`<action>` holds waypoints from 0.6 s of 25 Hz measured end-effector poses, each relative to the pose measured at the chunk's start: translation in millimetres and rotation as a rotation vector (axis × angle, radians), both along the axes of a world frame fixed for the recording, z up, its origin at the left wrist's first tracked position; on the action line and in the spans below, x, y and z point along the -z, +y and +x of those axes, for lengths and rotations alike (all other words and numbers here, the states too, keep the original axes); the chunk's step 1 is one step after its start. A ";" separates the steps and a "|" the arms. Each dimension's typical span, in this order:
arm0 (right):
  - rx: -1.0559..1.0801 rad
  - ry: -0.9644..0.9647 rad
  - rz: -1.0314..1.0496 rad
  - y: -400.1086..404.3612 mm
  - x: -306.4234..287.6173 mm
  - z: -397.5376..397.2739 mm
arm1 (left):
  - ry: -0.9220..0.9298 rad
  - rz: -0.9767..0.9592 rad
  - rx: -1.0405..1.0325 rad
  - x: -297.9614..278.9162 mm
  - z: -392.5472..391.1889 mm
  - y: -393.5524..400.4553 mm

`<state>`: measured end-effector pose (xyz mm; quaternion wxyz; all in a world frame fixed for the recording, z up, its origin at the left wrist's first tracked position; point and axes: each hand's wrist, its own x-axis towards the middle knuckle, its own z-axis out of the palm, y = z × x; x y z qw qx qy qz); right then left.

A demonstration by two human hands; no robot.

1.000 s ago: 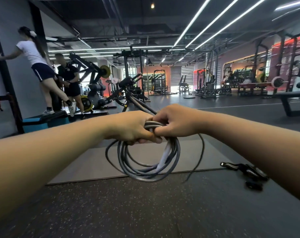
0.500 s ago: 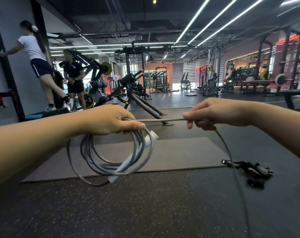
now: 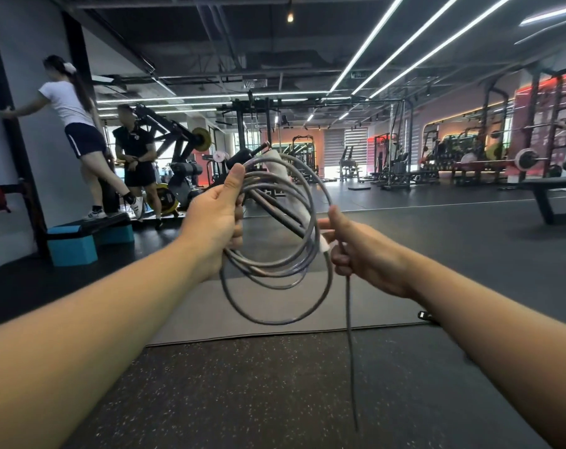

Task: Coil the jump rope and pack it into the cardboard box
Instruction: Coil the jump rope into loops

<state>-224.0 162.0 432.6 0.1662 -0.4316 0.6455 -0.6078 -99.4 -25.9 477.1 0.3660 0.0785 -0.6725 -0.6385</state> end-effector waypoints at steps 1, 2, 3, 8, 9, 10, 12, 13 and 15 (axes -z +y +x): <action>-0.003 0.010 -0.019 -8.6 2.5 5.6 | 0.036 0.083 -0.035 0.5 -3.8 8.0; -0.002 0.015 -0.041 -16.1 4.9 10.3 | 0.071 0.149 -0.077 0.8 -7.4 14.2; 0.010 0.007 -0.077 -22.9 7.2 13.6 | 0.105 0.198 -0.127 1.3 -10.2 18.5; 0.165 -0.141 -0.277 -42.8 11.6 26.3 | 0.199 0.483 -0.238 10.8 -12.1 32.0; 0.183 -0.135 -0.277 -43.8 10.8 28.5 | 0.213 0.508 -0.199 15.4 -10.8 32.7; 0.199 -0.106 -0.267 -44.2 8.8 29.6 | 0.209 0.475 -0.156 20.6 -8.7 31.6; 0.234 0.004 -0.218 -41.5 2.1 29.3 | 0.063 0.261 -0.166 33.0 -3.8 22.9; 0.244 0.086 -0.179 -39.0 -1.9 28.5 | -0.027 0.159 -0.215 39.4 -2.2 15.9; 0.239 0.283 -0.074 -36.3 -8.2 26.3 | -0.161 0.062 -0.307 47.3 0.7 3.2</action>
